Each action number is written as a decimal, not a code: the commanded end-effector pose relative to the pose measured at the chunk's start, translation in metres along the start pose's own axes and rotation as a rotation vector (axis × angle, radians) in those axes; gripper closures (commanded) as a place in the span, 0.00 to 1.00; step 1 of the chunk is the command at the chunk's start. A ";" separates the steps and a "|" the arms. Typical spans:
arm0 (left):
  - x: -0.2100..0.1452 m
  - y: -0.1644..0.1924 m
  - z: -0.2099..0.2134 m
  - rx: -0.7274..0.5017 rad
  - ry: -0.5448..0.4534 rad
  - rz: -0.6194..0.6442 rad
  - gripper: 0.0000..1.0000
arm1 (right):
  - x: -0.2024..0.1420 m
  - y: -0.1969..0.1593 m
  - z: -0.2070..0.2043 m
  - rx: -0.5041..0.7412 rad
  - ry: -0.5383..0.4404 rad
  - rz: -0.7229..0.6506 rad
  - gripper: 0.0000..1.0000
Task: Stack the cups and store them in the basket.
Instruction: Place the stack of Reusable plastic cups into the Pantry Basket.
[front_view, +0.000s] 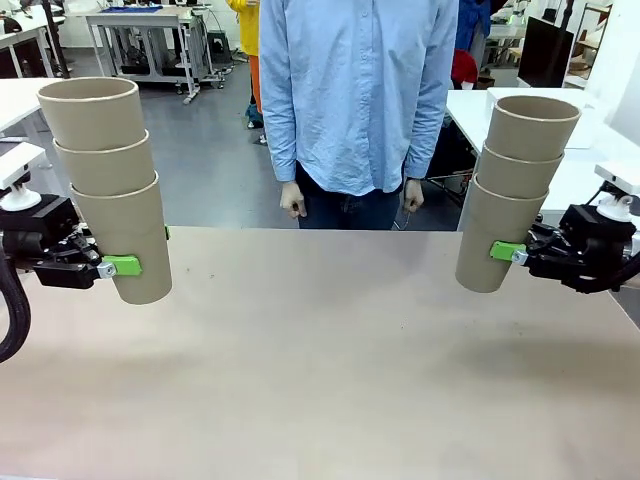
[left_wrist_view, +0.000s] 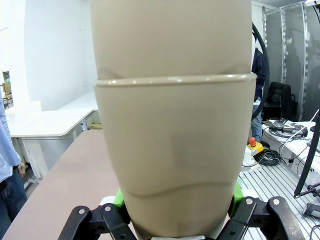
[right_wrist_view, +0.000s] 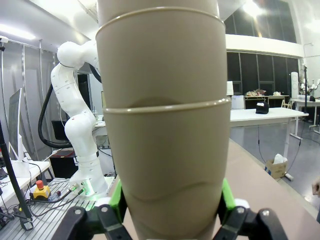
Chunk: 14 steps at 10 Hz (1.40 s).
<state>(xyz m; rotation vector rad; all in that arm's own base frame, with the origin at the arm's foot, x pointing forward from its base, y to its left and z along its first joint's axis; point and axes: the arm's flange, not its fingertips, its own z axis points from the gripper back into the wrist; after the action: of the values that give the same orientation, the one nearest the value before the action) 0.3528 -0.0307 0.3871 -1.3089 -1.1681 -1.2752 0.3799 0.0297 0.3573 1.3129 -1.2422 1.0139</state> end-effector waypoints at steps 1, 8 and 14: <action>0.003 0.000 0.000 0.000 -0.009 -0.001 0.17 | 0.004 0.000 -0.001 -0.005 -0.010 0.010 0.13; 0.003 0.000 0.000 0.000 -0.009 -0.001 0.17 | 0.004 0.000 -0.001 -0.005 -0.010 0.010 0.13; 0.003 0.000 0.000 0.000 -0.009 -0.001 0.17 | 0.004 0.000 -0.001 -0.005 -0.010 0.010 0.13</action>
<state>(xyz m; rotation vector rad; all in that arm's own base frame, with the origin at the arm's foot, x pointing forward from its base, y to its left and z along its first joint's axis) 0.3528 -0.0307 0.3871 -1.3087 -1.1681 -1.2752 0.3799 0.0297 0.3572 1.3129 -1.2422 1.0139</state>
